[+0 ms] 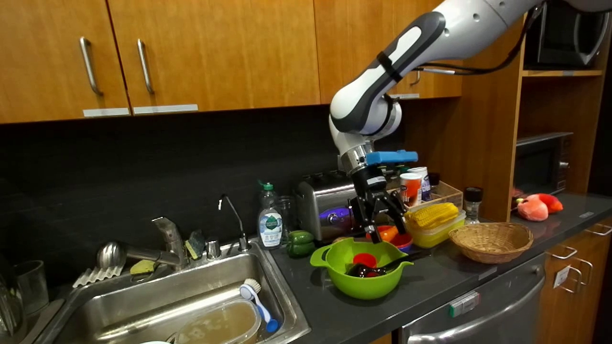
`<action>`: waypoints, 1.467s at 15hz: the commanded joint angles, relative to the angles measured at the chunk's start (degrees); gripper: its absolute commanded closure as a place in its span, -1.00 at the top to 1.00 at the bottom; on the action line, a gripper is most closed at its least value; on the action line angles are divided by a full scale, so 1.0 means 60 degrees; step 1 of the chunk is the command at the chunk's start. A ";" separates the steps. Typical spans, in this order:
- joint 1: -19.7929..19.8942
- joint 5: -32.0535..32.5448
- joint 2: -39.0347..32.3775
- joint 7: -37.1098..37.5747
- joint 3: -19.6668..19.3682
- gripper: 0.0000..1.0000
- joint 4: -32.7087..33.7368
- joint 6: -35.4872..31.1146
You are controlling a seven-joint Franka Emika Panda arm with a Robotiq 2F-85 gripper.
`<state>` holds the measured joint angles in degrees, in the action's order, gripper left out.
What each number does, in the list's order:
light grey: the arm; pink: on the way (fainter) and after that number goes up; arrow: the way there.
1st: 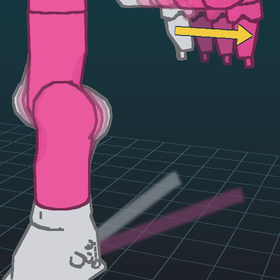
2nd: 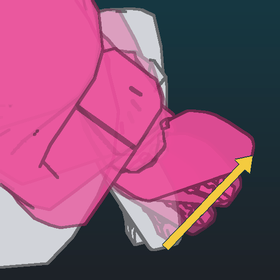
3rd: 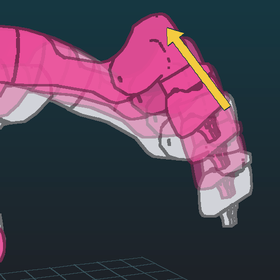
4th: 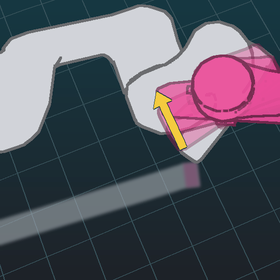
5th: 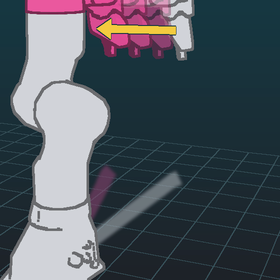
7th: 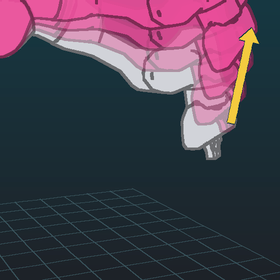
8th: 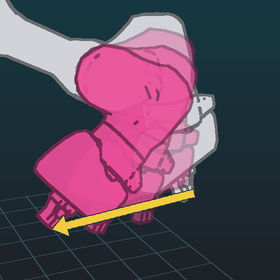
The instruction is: Move the black ladle to the basket.
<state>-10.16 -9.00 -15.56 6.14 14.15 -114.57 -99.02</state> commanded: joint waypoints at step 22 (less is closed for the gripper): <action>-0.1176 0.1786 -0.1290 0.0061 -0.0385 1.00 0.0256 -0.1680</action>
<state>-16.65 0.14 -21.49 6.19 11.91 -115.32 -111.32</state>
